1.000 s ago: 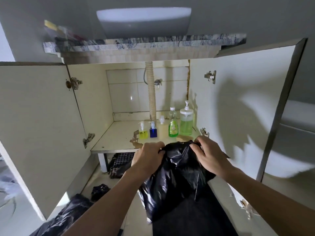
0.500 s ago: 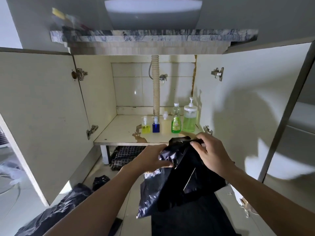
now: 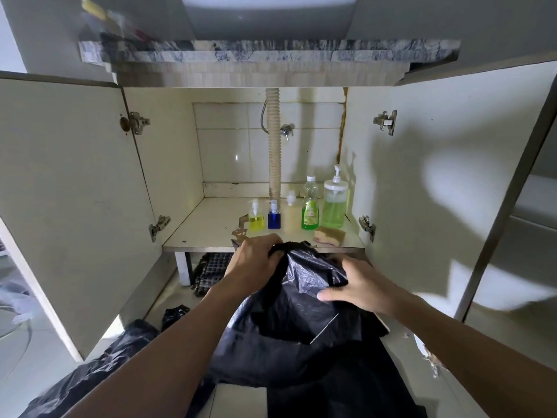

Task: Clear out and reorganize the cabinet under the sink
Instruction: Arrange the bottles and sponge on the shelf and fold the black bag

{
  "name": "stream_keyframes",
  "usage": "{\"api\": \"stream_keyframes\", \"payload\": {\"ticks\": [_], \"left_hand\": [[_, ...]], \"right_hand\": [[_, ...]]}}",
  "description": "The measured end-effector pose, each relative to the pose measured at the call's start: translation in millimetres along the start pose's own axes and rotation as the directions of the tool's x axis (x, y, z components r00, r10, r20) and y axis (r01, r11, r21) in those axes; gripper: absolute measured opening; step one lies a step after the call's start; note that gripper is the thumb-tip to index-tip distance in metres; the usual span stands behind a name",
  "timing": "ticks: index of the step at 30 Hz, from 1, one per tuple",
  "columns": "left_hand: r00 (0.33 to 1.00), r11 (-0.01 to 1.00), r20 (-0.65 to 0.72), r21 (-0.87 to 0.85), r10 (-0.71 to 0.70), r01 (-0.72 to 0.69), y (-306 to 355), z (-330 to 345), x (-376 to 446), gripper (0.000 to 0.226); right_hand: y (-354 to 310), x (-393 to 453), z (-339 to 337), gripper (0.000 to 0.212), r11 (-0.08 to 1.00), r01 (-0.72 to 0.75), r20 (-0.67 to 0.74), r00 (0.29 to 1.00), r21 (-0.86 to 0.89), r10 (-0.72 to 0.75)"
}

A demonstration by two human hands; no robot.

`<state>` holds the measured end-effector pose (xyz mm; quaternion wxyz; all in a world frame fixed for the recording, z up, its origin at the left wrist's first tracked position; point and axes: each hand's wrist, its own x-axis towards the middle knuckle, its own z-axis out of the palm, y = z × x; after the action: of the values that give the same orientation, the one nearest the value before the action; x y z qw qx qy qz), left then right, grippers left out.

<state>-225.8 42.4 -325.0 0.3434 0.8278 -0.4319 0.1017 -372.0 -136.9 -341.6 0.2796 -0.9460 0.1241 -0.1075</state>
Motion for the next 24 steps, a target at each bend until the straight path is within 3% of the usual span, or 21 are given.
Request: {"api": "stream_keyframes", "payload": {"ticks": [2, 5, 8, 11, 14, 15, 19, 21, 24], "left_hand": [[0.998, 0.998, 0.032, 0.02, 0.063, -0.063, 5.6, -4.7, 1.8, 0.014], [0.969, 0.977, 0.233, 0.176, 0.08, -0.122, 9.5, -13.1, 4.2, 0.037], [0.883, 0.91, 0.454, 0.407, -0.12, -0.085, 2.9, -7.4, 5.7, 0.034], [0.787, 0.862, 0.537, 0.507, -0.305, -0.012, -11.1, 21.9, 25.7, 0.021], [0.828, 0.822, 0.467, 0.57, -0.311, -0.013, -15.9, 43.5, 43.8, 0.022], [0.855, 0.821, 0.426, 0.57, -0.296, 0.0, -15.1, 46.9, 43.6, 0.024], [0.948, 0.833, 0.213, 0.547, -0.235, 0.084, -16.9, 46.3, 52.2, 0.022], [0.98, 0.849, 0.08, 0.516, -0.183, 0.117, -13.4, 33.0, 61.5, 0.016], [0.992, 0.869, -0.063, 0.479, -0.109, 0.126, -2.7, 16.8, 75.5, 0.023]], "right_hand": [[-1.2, 0.3, -7.6, 0.032, 0.996, -0.04, 0.043, 0.998, -0.078, 0.044], [5.0, 2.9, -22.9, 0.026, 0.983, -0.083, -0.159, 0.986, -0.164, 0.057], [6.2, -2.1, -28.7, 0.015, 0.99, -0.07, -0.027, 0.997, -0.123, 0.067], [26.6, 20.4, -23.7, 0.021, 0.985, -0.055, 0.068, 0.995, -0.163, 0.067], [59.2, 49.9, -15.6, 0.015, 0.935, -0.138, 0.198, 0.957, -0.326, 0.211], [66.6, 54.7, -13.2, 0.015, 0.911, -0.168, 0.184, 0.95, -0.377, 0.251], [57.0, 71.4, -30.1, 0.009, 0.877, -0.208, -0.194, 0.972, -0.434, 0.135], [40.3, 79.8, -45.8, 0.02, 0.887, -0.188, -0.365, 0.931, -0.423, 0.023], [30.3, 83.0, -64.7, 0.019, 0.915, -0.128, -0.528, 0.843, -0.382, -0.102]]}}
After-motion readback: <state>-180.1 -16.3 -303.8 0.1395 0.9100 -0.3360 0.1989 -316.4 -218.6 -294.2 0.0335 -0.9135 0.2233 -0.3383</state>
